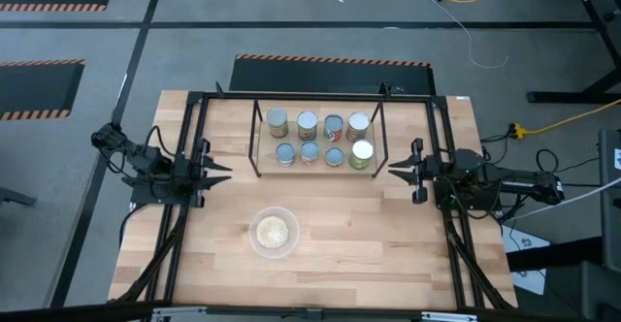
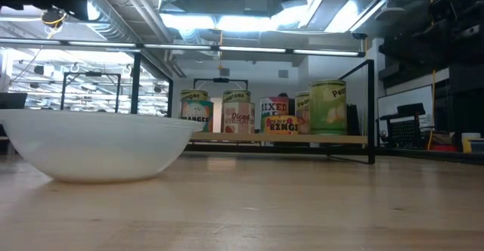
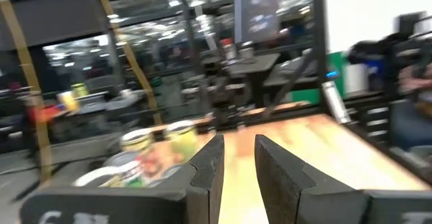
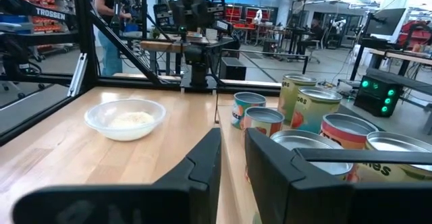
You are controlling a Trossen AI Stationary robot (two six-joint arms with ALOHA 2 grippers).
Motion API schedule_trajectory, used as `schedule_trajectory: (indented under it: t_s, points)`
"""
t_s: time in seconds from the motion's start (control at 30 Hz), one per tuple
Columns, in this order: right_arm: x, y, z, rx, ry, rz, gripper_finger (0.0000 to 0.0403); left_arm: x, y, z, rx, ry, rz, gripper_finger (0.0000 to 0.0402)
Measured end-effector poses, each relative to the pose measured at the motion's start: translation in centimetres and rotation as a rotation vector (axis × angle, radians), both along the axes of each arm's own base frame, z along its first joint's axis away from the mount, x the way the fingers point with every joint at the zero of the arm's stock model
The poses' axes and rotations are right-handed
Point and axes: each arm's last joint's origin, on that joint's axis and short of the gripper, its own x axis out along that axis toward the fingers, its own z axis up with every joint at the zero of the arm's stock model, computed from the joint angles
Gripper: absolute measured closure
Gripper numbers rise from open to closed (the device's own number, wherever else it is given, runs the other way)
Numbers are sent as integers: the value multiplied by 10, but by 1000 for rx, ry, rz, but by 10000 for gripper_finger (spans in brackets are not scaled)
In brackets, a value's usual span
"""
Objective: Pick and place cans onto a shelf
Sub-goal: Return to Home Position
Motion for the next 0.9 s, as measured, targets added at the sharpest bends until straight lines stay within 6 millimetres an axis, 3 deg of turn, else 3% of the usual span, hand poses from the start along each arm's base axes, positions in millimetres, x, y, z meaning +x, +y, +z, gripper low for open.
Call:
schedule_trajectory:
  t_s: [0.23, 0.9]
  points:
    - [0, 0, 0, -8, 0, 0, 330, -2, 7, 0, 51, 9, 181, 325]
    - [0, 0, 0, -12, 0, -1, 330, 7, 18, -15, 69, 38, 134, 325]
